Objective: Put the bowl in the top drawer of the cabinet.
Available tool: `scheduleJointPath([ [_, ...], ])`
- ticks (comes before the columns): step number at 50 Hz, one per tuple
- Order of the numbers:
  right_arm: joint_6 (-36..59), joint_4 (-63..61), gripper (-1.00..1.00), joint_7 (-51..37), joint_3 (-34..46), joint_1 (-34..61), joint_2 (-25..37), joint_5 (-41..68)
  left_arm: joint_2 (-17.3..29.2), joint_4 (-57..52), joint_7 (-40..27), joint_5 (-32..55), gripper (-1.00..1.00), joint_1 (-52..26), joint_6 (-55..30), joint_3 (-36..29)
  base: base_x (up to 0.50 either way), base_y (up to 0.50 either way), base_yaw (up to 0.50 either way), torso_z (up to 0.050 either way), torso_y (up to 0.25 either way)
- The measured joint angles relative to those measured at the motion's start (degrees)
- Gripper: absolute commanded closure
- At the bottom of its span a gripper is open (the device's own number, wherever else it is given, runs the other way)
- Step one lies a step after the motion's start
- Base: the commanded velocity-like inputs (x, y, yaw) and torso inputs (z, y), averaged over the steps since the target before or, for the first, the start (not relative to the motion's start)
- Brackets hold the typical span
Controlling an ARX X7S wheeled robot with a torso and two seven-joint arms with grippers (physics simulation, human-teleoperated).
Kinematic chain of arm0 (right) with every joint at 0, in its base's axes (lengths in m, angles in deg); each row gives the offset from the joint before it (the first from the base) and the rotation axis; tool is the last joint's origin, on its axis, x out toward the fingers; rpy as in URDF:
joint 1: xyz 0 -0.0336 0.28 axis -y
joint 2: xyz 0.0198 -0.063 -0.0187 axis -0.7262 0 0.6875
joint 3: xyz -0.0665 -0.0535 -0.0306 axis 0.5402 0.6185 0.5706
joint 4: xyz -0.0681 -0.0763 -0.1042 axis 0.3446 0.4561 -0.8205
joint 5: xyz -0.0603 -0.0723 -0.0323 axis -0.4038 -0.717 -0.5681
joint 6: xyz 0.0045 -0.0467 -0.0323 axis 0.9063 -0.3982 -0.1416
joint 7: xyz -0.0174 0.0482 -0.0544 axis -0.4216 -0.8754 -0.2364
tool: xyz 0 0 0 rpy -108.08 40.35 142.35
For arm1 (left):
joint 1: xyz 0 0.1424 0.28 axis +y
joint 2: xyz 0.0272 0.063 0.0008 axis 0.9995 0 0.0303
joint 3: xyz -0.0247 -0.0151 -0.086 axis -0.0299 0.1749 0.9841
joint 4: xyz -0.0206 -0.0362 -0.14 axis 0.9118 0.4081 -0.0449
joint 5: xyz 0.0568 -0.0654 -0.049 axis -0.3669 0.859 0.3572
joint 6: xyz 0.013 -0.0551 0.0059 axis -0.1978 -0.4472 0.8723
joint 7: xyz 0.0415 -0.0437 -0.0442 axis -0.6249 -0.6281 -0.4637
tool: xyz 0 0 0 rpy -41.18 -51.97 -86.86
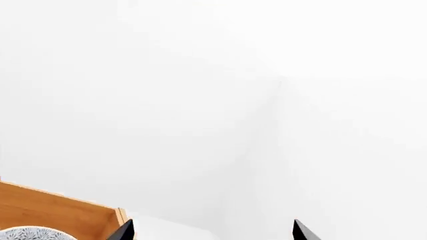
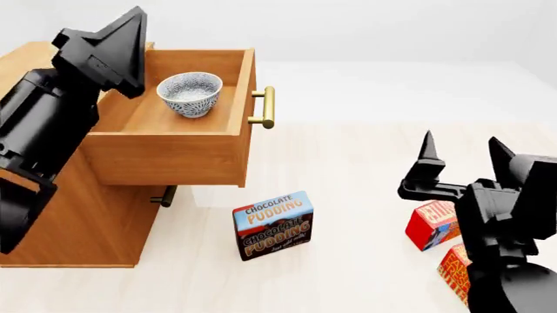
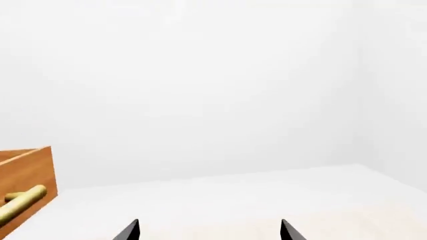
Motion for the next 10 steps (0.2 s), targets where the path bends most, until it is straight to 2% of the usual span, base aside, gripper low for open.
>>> scheduleJointPath([
  [6, -4.58, -8.66, -1.00, -3.08, -1.61, -4.03, 0.73, -0.72, 1.99, -9.23, 4.74, -6.79, -1.00, 14.52, 6.33, 6.84, 0.00, 0.00, 0.00, 0.000, 0.000],
  [10, -12.38, -12.36, -1.00, -9.58, 2.07, -9.04, 6.00, -4.90, 1.69, -14.30, 7.02, -12.57, -1.00, 23.84, 10.20, 11.16, 0.00, 0.00, 0.00, 0.000, 0.000],
])
